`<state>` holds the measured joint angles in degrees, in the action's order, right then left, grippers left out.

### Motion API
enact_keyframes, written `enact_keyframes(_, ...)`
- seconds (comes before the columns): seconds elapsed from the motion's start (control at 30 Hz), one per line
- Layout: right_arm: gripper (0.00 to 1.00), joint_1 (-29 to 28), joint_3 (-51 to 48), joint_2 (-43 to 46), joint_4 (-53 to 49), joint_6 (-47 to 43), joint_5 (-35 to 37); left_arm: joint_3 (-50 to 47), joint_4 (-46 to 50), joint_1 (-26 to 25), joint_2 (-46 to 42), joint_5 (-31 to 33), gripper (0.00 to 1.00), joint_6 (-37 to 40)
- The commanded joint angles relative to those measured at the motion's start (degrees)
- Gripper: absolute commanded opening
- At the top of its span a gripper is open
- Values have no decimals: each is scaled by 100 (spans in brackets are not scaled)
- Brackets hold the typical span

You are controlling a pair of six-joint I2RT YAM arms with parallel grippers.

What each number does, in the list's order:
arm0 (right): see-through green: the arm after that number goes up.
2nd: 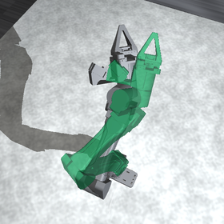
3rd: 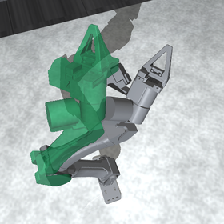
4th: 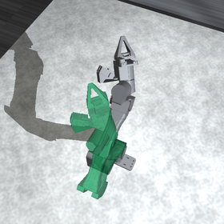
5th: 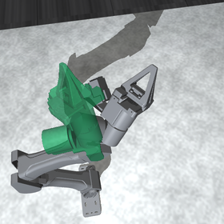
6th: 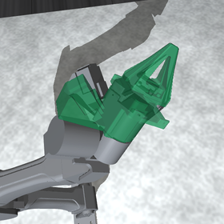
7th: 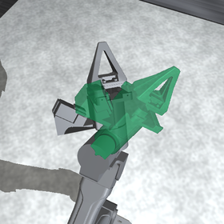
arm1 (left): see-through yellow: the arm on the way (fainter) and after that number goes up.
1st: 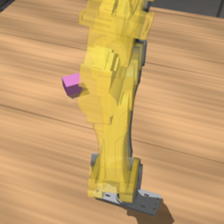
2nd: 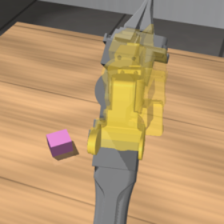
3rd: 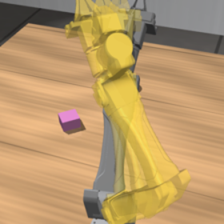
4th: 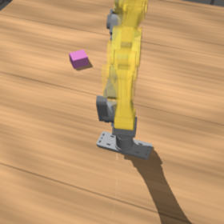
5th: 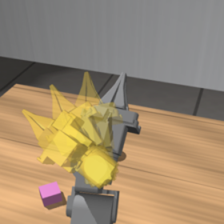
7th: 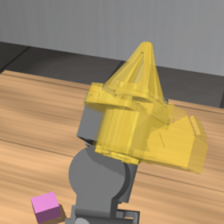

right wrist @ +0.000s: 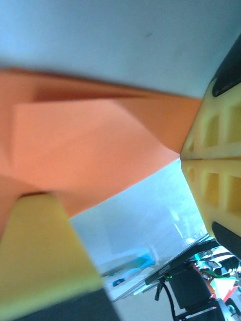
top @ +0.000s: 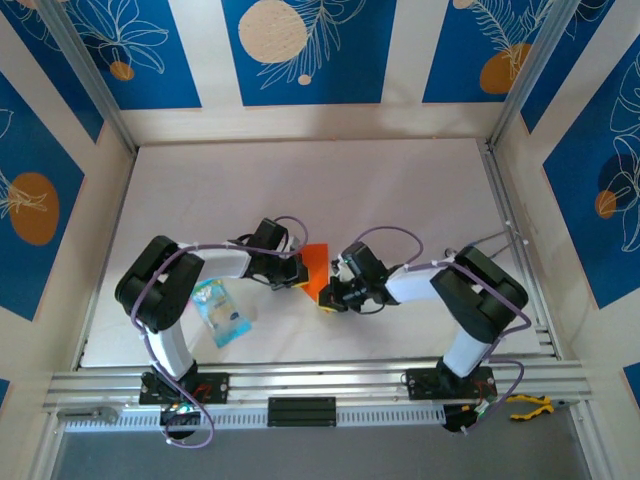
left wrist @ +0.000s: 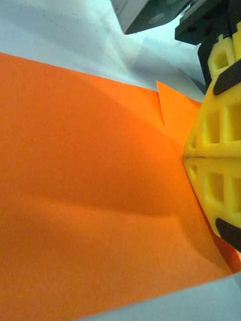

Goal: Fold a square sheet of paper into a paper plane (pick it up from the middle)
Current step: Third fold the triangle at the center of the table.

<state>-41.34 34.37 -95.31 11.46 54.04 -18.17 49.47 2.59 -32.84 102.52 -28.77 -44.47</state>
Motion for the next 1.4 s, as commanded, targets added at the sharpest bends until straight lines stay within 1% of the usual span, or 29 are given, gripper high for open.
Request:
enact_keyframes(0.0,7,-44,-405,183,-318,-131,-125,21,371,101,241,323,2,61)
enact_keyframes(0.2,7,-15,-747,589,-328,-97,-37,-25,279,110,207,298,2,-23)
enact_keyframes(0.27,8,-7,-657,783,-442,-96,20,-59,194,110,200,263,2,-115)
enact_keyframes(0.37,8,35,-416,1056,-787,-14,379,-140,-38,102,164,250,2,-330)
enact_keyframes(0.47,8,91,-168,1121,-838,46,532,-158,-170,96,137,257,2,-470)
enact_keyframes(0.57,8,76,36,1018,-733,182,629,-157,-159,95,80,262,2,-459)
enact_keyframes(0.87,7,-102,668,265,-658,283,665,-201,-117,102,30,265,2,-374)
enact_keyframes(1.1,7,-93,651,1,-598,305,615,-128,-60,96,31,270,2,-359)
enact_keyframes(1.37,5,-93,549,-88,-422,436,640,-96,118,110,-21,290,2,-207)
